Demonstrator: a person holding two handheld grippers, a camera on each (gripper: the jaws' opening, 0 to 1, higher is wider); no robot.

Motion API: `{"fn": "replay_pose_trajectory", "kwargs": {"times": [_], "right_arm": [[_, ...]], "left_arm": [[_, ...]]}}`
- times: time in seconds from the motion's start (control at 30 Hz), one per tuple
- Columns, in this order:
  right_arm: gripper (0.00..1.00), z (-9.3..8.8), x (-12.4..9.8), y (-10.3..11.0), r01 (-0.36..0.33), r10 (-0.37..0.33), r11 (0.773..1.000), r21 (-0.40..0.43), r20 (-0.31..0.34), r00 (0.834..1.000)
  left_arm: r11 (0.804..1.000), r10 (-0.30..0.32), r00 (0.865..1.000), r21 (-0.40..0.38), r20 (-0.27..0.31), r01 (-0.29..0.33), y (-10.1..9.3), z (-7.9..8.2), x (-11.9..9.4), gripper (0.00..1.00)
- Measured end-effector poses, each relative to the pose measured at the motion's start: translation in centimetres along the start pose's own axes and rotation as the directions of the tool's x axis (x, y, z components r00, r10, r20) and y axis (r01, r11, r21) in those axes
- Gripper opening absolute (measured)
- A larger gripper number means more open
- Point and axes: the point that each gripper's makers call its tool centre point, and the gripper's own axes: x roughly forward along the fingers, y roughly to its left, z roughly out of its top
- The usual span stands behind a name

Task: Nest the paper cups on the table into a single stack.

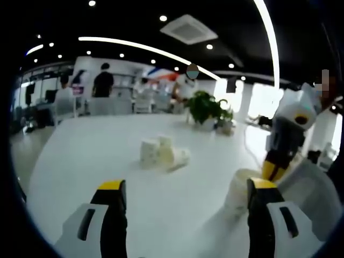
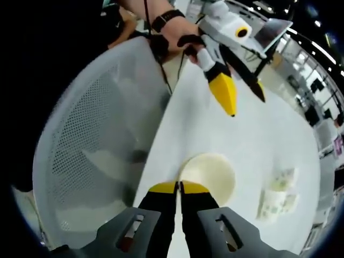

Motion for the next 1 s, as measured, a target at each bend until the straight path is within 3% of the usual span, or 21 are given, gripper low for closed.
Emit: {"fn": "replay_pose_trajectory", "kwargs": {"times": [0.33,0.63,1.0], "right_arm": [[0.0,0.11,0.21,-0.11,-0.015,0.015,1.0,0.004,-0.002,1.0],[0.06,-0.38,0.6,0.36,-0.029,0.029,0.999,0.015,-0.017,0.999],[0.11,0.04,-0.02,0.15,0.02,-0.02,1.0,0.015,0.006,1.0]], "left_arm": [[1.0,0.0,1.0,-0.002,0.009,0.0,0.06,0.25,-0.04,0.91],[1.0,0.005,1.0,-0.005,0.01,-0.005,0.23,0.31,-0.3,0.9],[1.0,0.007,1.0,-0.004,0.014,-0.007,0.16,0.44,-0.26,0.91]]}}
